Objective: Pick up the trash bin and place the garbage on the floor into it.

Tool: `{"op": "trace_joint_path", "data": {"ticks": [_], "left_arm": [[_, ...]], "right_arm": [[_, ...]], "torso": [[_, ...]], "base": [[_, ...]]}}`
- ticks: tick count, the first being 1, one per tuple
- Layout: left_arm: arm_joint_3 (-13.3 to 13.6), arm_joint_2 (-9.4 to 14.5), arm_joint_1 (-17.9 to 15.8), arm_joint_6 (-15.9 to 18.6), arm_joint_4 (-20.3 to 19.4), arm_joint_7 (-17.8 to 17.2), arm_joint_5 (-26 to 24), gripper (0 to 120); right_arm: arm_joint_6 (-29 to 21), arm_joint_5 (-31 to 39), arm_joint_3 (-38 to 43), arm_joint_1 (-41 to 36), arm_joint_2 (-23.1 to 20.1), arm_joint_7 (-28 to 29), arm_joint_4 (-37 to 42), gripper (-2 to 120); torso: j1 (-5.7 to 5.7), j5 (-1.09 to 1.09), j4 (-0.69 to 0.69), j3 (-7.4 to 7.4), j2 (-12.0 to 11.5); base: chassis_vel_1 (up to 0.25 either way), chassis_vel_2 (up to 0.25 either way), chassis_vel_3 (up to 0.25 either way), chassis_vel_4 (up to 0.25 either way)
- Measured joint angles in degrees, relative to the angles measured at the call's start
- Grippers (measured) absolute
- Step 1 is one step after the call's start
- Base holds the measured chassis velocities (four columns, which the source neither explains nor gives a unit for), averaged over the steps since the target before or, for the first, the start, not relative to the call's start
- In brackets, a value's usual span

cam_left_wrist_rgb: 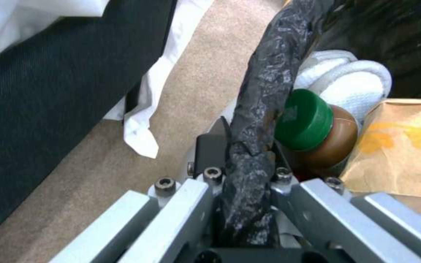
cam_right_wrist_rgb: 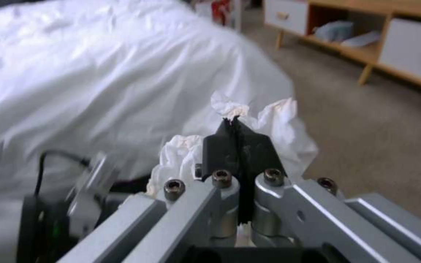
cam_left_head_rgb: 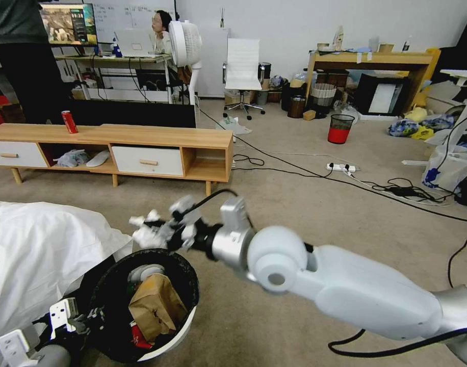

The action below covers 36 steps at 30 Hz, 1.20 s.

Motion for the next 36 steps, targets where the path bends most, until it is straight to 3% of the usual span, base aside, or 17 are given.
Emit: {"op": "trace_joint_path", "data": {"ticks": [16,36], "left_arm": [[-0.5,0.3,-0.2,0.0,-0.5,0.1,-0.6,2],[-0.5,0.0,0.3,0.0,-1.1,0.1,-0.6,2]], "right_arm": [[-0.8,-0.2,-10.0,0.7,2.4,0.9,-1.4,0],[-0.7,-2.6,-13.2,-0.9,3.6,0.9,-5.5,0]], "torso": [[0.0,0.01,0.0,0.0,0.0],[0.0,0.01,-0.01,0.0,0.0]], "base": [[0.0,0.0,0.0,0.0],[0.0,0.0,0.0,0.0]]}}
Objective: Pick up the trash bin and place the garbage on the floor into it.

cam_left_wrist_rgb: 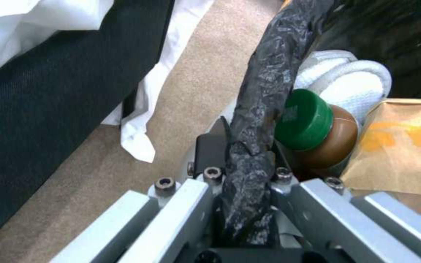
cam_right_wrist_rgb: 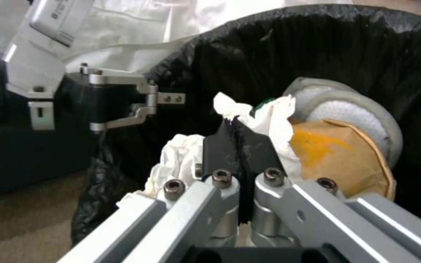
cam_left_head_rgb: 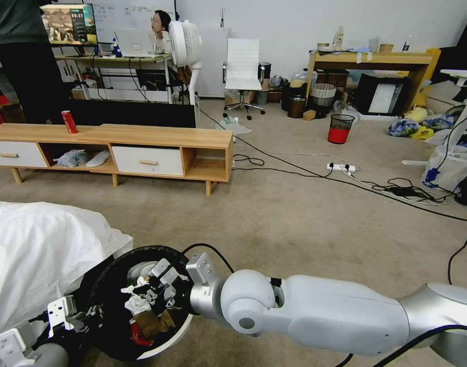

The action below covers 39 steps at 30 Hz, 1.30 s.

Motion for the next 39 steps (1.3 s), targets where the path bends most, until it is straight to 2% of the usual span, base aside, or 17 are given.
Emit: {"op": "trace_joint_path", "data": {"ticks": [9,12,14,18,20,21,27,28,32,34,36,39], "left_arm": [[0.0,0.2,-0.1,0.0,0.4,0.0,0.0,2],[0.0,0.3,-0.2,0.0,0.5,0.1,0.0,2],[0.0,0.4,-0.2,0.0,0.8,0.1,0.0,2],[0.0,0.5,-0.3,0.0,1.0,0.1,0.0,2],[0.0,0.5,-0.4,0.0,1.2,0.2,0.0,2],[0.0,0.5,-0.4,0.0,1.2,0.2,0.0,2],[0.2,0.4,-0.6,0.0,1.6,0.2,0.1,2],[0.2,0.4,-0.6,0.0,1.6,0.2,0.1,2],[0.2,0.4,-0.7,0.0,1.8,0.2,0.3,2],[0.2,0.4,-0.7,0.0,1.8,0.2,0.3,2],[0.1,0.4,-0.7,0.0,1.9,0.2,0.3,2],[0.1,0.4,-0.7,0.0,1.9,0.2,0.3,2]], "right_arm": [[0.5,-1.8,-0.3,-1.4,-0.4,-0.1,-2.4,0],[0.8,-2.8,-0.5,-2.0,-0.3,-0.1,-3.2,4],[1.0,-3.2,-0.7,-2.4,0.0,0.0,-3.8,15],[1.1,-3.2,-0.7,-2.4,0.0,0.0,-3.8,23],[1.1,-3.2,-0.5,-2.4,0.0,0.0,-3.6,36],[1.1,-3.2,-0.5,-2.4,0.0,0.0,-3.6,36],[1.1,-2.9,0.3,-2.3,-0.2,0.5,-2.5,60],[1.1,-2.9,0.3,-2.3,-0.2,0.5,-2.5,60],[1.1,-2.5,1.5,-1.8,-0.8,0.9,-0.9,79],[1.1,-2.2,1.9,-1.7,-0.9,1.0,-0.4,82],[1.1,-1.5,3.2,-1.5,-1.2,1.3,0.9,95],[1.1,-1.1,3.8,-1.4,-1.2,1.5,1.4,99]], "torso": [[0.0,0.0,0.0,0.0,0.0],[0.0,0.0,0.0,0.0,0.0],[0.0,0.0,0.0,0.0,0.0],[0.0,0.0,0.0,0.0,0.0],[0.0,0.0,0.0,0.0,0.0],[0.0,0.0,0.0,0.0,0.0],[0.0,0.0,0.0,0.0,0.0],[0.0,0.0,0.0,0.0,0.0],[0.0,0.0,0.0,0.0,0.0],[0.0,0.0,0.0,0.0,0.0],[0.0,0.0,0.0,0.0,0.0],[0.0,0.0,0.0,0.0,0.0]], "base": [[0.0,0.0,0.0,0.0],[0.0,0.0,0.0,0.0],[0.0,0.0,0.0,0.0],[0.0,0.0,0.0,0.0],[0.0,0.0,0.0,0.0],[0.0,0.0,0.0,0.0],[0.0,0.0,0.0,0.0],[0.0,0.0,0.0,0.0],[0.0,0.0,0.0,0.0],[0.0,0.0,0.0,0.0],[0.0,0.0,0.0,0.0],[0.0,0.0,0.0,0.0]]}}
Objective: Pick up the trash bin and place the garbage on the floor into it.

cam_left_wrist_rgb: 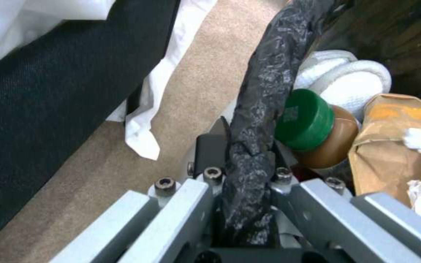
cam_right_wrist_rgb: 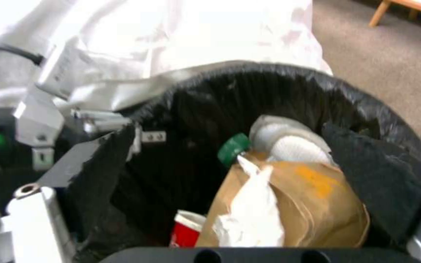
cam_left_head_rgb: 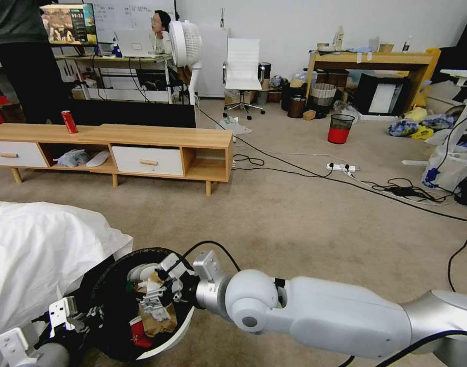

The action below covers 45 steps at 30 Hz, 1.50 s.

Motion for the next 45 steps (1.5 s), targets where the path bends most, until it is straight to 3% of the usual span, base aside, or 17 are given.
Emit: {"op": "trace_joint_path", "data": {"ticks": [10,19,21,27,29,30,32,33,35,36,39,40,41,45], "left_arm": [[-0.1,-0.2,0.0,0.0,0.2,0.0,0.2,2],[-0.5,0.1,-0.1,0.0,0.5,0.0,0.2,2],[-0.9,0.3,0.0,0.0,0.5,0.0,0.1,2],[-1.6,0.4,0.1,0.0,0.5,0.0,-0.1,2],[-3.0,-0.4,1.2,0.0,-0.4,0.3,0.0,2],[-3.0,-0.4,1.2,0.0,-0.4,0.3,0.0,2],[-3.8,-1.2,2.1,0.0,-1.4,0.3,0.2,2],[-3.8,-1.2,2.1,0.0,-1.4,0.3,0.2,2],[-4.1,-1.4,2.5,0.0,-2.2,0.3,0.4,2],[-4.1,-1.4,2.5,0.0,-2.2,0.3,0.4,2],[-4.6,-1.8,3.4,0.0,-2.8,0.3,0.9,2],[-4.6,-1.8,3.4,0.0,-2.8,0.3,0.9,2],[-4.7,-1.9,3.6,0.0,-2.9,0.3,1.1,2],[-4.6,-2.1,3.5,0.0,-3.1,0.6,1.4,2]], "right_arm": [[0.0,0.9,3.4,0.1,-1.6,0.6,2.9,100],[0.3,1.9,13.8,-1.3,-8.2,0.5,8.5,100],[2.8,0.6,22.0,-4.8,-12.3,-0.9,10.3,100],[9.0,-3.0,31.3,-10.9,-18.2,-2.5,11.0,100],[14.5,-6.3,40.4,-16.6,-21.8,-3.6,9.8,100],[14.5,-6.3,40.4,-16.6,-21.8,-3.6,9.8,100],[17.6,-9.2,48.1,-20.9,-22.3,-4.7,8.8,100],[17.6,-9.2,48.1,-20.9,-22.3,-4.7,8.8,100],[20.7,-12.8,58.1,-26.7,-22.4,-5.9,8.4,100],[20.7,-12.8,58.1,-26.7,-22.4,-5.9,8.4,100],[24.9,-17.4,72.2,-35.7,-19.6,-8.0,7.6,100],[24.9,-17.4,72.2,-35.7,-19.6,-8.0,7.6,100],[26.7,-20.1,79.8,-42.2,-18.1,-8.8,7.5,100],[27.8,-22.6,86.8,-48.2,-16.9,-9.2,8.2,100]], "torso": [[0.0,0.0,0.01,0.0,0.0],[0.0,0.01,0.01,0.0,0.0],[0.0,0.01,-0.01,0.0,0.0],[0.0,0.03,-0.01,0.0,0.0],[0.0,0.02,-0.03,0.0,0.0],[0.0,0.02,-0.03,0.0,0.0],[0.0,0.02,0.04,0.0,0.0],[0.0,0.02,0.04,0.0,0.0],[0.0,0.02,0.0,0.0,0.0],[0.0,0.02,0.0,0.0,0.0],[0.0,0.03,0.01,-0.01,0.0],[0.0,0.03,0.01,-0.01,0.0],[-0.01,0.02,0.01,-0.01,0.0],[0.0,0.04,-0.02,0.0,0.0]], "base": [[0.0,0.0,0.0,0.0],[0.0,0.0,0.0,0.0],[0.0,0.0,0.0,0.0],[0.0,0.0,0.0,0.0],[0.0,0.0,0.0,0.0],[0.0,0.0,0.0,0.0],[0.0,0.0,0.0,0.0],[0.0,0.0,0.0,0.0],[0.0,0.0,0.0,0.0],[0.0,0.0,0.0,0.0],[0.0,0.0,0.0,0.0],[0.0,0.0,0.0,0.0],[0.0,0.0,0.0,0.0],[0.0,0.0,0.0,0.0]]}}
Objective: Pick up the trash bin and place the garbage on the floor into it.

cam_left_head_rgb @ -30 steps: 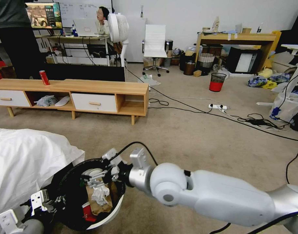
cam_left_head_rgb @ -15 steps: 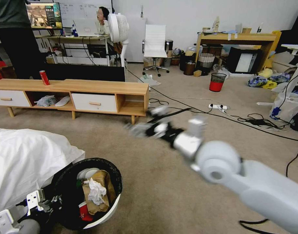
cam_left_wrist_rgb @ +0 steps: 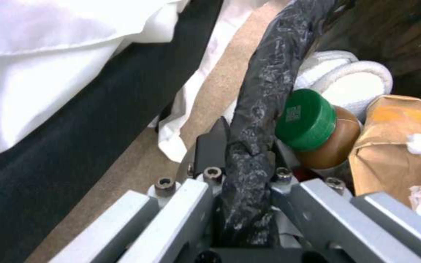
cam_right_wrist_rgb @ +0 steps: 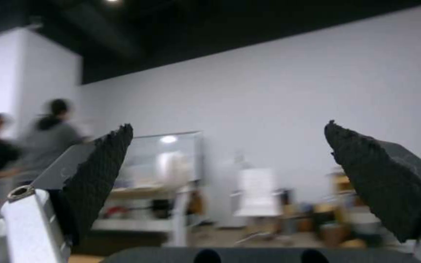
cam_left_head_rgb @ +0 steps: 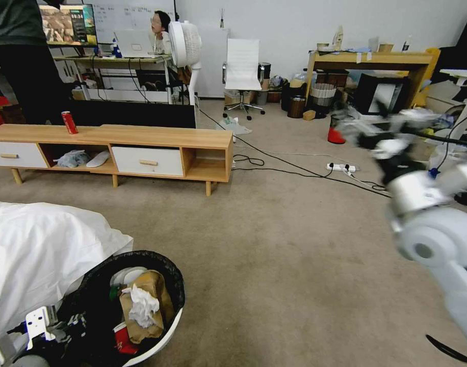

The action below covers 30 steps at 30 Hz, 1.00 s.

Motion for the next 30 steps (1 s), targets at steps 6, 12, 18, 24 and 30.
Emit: {"op": "trace_joint_path", "data": {"ticks": [6,12,18,24,30], "left_arm": [[1.2,-1.0,-0.5,0.0,-0.2,1.2,2.1,2],[2.2,-1.9,-0.7,0.0,-0.5,2.3,4.2,2],[2.7,-1.9,-0.6,0.0,-1.0,2.2,3.8,2],[3.1,-1.7,-0.6,0.0,-1.2,1.7,2.5,2],[3.5,-1.5,-1.0,0.0,-1.1,1.8,2.1,2]], "right_arm": [[2.7,-8.7,14.2,-16.1,5.1,-2.1,4.5,100],[3.7,-16.5,17.9,-23.6,11.5,-2.2,6.2,100],[5.7,-22.1,18.6,-28.9,16.3,-2.2,6.6,100],[7.5,-26.7,17.8,-31.8,20.0,-1.5,6.6,100],[9.6,-28.6,17.0,-34.0,22.9,-1.3,6.2,100]], "torso": [[0.0,-0.04,0.0,0.0,0.0],[0.0,-0.04,0.03,0.0,0.0],[0.0,-0.05,0.02,0.0,0.0],[0.0,-0.05,0.03,0.0,0.0],[0.0,-0.04,0.02,0.0,0.0]], "base": [[0.0,0.0,0.0,0.0],[0.0,0.0,0.0,0.0],[0.0,0.0,0.0,0.0],[0.0,0.0,0.0,0.0],[0.0,0.0,0.0,0.0]]}}
